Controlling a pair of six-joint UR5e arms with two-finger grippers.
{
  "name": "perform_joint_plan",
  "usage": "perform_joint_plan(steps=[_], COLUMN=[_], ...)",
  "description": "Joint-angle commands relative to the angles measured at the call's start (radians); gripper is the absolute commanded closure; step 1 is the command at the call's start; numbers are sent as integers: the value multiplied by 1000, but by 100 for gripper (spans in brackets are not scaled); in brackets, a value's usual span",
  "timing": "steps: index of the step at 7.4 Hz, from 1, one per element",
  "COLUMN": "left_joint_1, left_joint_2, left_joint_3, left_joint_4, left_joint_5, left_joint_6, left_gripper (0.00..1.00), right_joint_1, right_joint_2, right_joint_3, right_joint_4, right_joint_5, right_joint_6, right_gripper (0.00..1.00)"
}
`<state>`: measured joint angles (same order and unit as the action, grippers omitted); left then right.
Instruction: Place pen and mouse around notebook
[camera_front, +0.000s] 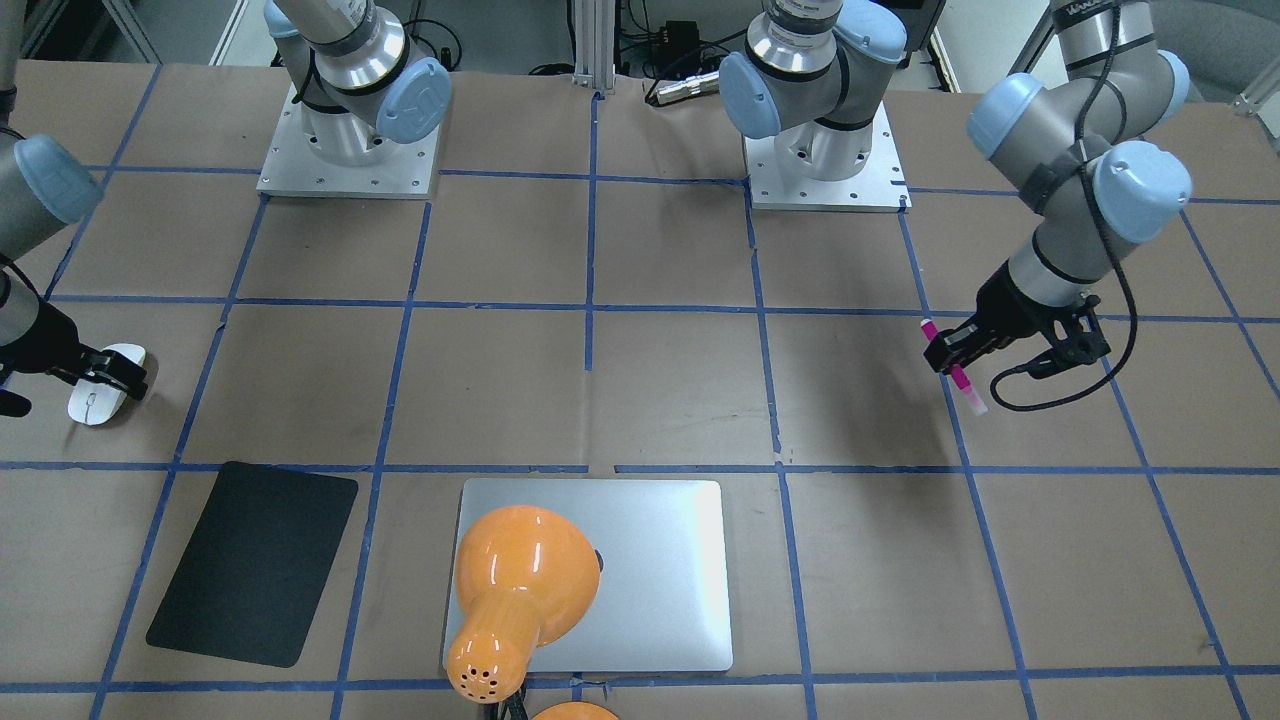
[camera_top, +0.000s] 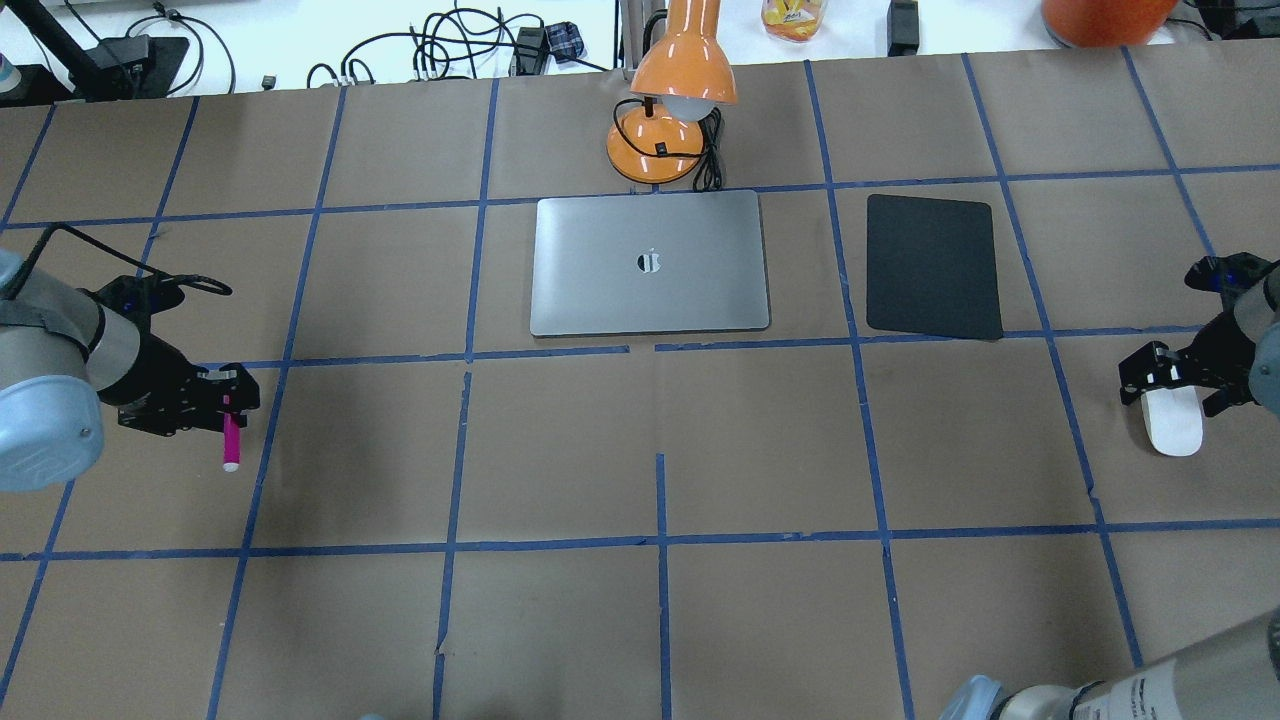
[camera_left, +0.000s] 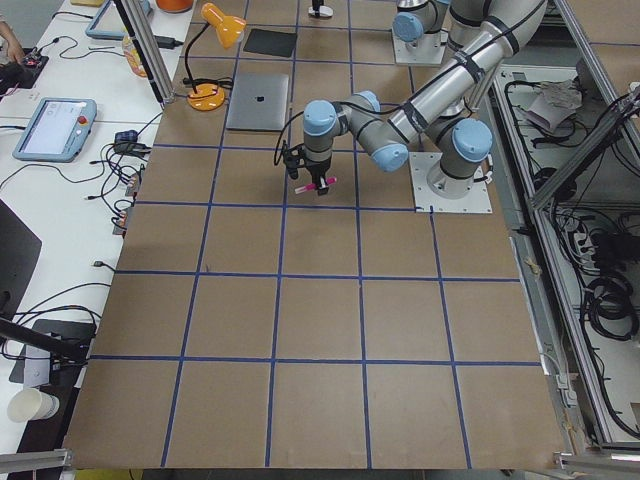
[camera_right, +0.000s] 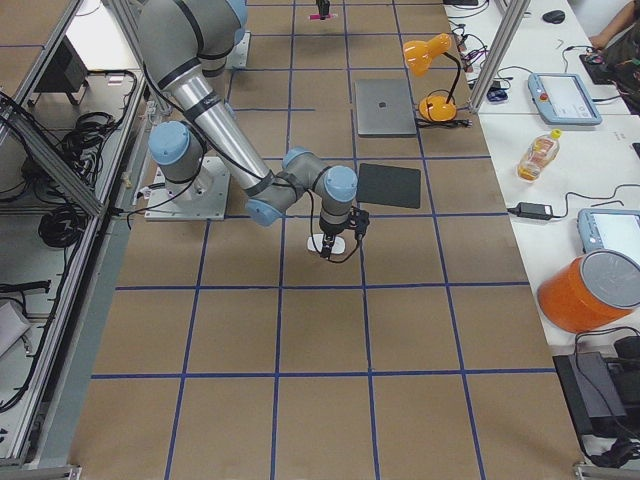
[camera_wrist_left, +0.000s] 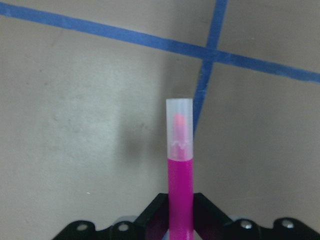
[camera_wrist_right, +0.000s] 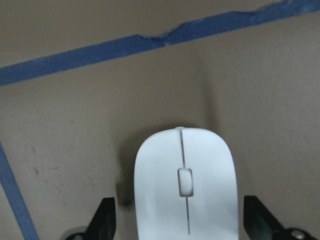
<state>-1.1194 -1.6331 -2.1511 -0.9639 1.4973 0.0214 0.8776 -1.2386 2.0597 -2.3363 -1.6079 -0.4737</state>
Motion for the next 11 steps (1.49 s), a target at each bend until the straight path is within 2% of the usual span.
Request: perform_joint_plan(steps=[1,2,3,5,6,7,9,11], left_joint_1=[-266,-418,-553,-728,-767,-766,-793,-847], left_joint_2=[3,-17,-36,-106,-150,-203,-311,-410], left_joint_3=[7,35,66,115,146,199,313,397], left_joint_4=[4,7,-5,-4,-4,-7,-44,-29], left_joint_5=[0,-2,1,-2,12,35,32,-50], left_joint_6=[-511,-767,-1010,-1444,-1575,-1612,-1776,-1878], left_gripper=[100,100,100,100,100,100,100,100], right_joint_1=[0,0,0,1,12,27,146,291], right_joint_2=[1,-2,-7,-22,-12,-1,16,103], right_joint_3=[0,-3,-4,-25,-71,-126,-194,-286], right_joint_4=[0,2,3,6,6,23,38,38], right_joint_5=[0,-3,-4,-1,14,14,13,16], right_joint_6=[3,1,1,9,13,14,82,243], right_gripper=[38,48,54,54,54,55,54,54])
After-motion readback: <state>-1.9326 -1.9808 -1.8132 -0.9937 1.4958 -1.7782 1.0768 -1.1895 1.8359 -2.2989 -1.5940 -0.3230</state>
